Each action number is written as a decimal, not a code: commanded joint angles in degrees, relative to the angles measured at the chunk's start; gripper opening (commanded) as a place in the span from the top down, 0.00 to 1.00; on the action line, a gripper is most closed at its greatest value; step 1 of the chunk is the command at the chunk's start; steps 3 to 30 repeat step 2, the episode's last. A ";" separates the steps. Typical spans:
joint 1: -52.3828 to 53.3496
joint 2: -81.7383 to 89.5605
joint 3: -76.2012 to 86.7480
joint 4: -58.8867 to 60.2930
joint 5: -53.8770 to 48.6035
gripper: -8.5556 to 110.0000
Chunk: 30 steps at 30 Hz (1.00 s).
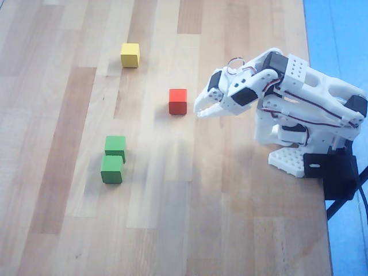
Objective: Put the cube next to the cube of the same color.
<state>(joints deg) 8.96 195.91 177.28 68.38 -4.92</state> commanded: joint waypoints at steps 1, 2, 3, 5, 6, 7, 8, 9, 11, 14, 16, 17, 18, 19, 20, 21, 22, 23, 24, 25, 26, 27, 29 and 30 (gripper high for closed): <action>0.44 1.58 -1.23 0.09 0.35 0.92; 0.44 1.58 -1.23 0.09 0.35 0.92; 0.44 1.58 -1.23 0.09 0.35 0.92; 0.44 1.58 -1.23 0.09 0.35 0.92; 0.44 1.58 -1.23 0.09 0.35 0.92; 0.44 1.58 -1.23 0.09 0.35 0.92; 0.44 1.58 -1.23 0.09 0.35 0.92; 0.44 1.58 -1.23 0.09 0.35 0.92; 0.44 1.58 -1.23 0.09 0.35 0.92; 0.44 1.58 -1.23 0.09 0.35 0.92; 0.44 1.58 -1.23 0.09 0.35 0.92; 0.44 1.58 -1.23 0.09 0.35 0.92; 0.44 1.58 -1.23 0.09 0.35 0.92; 0.44 1.58 -1.23 0.09 0.35 0.92; 0.44 1.58 -1.23 0.09 0.35 0.92; 0.44 1.58 -1.23 0.09 0.35 0.92; 0.44 1.58 -1.23 0.09 0.35 0.92; 0.44 1.58 -1.23 0.09 0.35 0.92; 0.44 1.58 -1.23 0.09 0.35 0.92; 0.44 1.58 -1.23 0.09 0.35 0.92; 0.44 1.58 -1.23 0.09 0.35 0.92; 0.44 1.58 -1.23 0.09 0.35 0.92; 0.44 1.58 -1.23 0.09 0.35 0.92; 0.44 1.58 -1.23 0.09 0.35 0.92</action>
